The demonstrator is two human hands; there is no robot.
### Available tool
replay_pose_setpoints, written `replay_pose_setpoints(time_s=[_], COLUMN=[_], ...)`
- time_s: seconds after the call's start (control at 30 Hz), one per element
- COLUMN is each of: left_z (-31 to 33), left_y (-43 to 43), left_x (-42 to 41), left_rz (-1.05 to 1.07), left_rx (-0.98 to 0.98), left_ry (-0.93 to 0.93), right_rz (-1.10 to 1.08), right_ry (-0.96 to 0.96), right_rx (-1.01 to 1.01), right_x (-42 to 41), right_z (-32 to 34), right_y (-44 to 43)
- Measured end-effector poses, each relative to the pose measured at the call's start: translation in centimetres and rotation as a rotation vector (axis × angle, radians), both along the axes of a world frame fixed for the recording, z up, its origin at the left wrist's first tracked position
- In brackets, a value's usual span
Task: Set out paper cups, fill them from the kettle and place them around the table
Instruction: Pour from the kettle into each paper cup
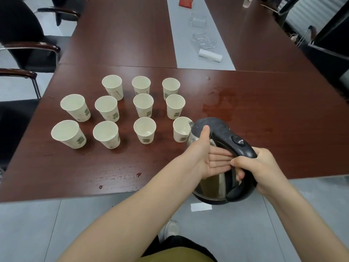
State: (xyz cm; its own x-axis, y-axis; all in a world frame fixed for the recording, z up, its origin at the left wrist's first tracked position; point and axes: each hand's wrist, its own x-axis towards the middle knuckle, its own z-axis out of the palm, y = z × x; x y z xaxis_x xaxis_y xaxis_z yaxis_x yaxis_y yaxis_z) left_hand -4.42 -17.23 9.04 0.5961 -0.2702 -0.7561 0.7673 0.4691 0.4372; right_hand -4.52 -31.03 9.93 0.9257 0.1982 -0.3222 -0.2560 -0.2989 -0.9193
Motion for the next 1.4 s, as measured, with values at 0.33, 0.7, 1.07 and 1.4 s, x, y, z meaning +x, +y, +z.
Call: replay_pose_setpoints(time_s=[0.33,0.7,1.07,1.4], left_z=[0.2,0.5,0.5,0.4], left_y=[0.0,0.4,0.6,0.4], left_x=[0.3,0.7,0.9,1.1], left_rz=[0.011,0.029,0.018,0.018], left_rx=[-0.021,-0.042,-0.069,-0.083], left_ry=[0.022,0.043,0.058,0.065], right_rz=[0.019,0.018,0.006,0.002], right_ry=[0.005,0.016,0.036,0.054], right_rx=[-0.016,-0.04,-0.082,-0.096], right_x=[0.6,1.3,1.6,1.6], right_z=[0.3,0.4,0.8,1.3], right_y=[0.0,0.2,0.4,0.3])
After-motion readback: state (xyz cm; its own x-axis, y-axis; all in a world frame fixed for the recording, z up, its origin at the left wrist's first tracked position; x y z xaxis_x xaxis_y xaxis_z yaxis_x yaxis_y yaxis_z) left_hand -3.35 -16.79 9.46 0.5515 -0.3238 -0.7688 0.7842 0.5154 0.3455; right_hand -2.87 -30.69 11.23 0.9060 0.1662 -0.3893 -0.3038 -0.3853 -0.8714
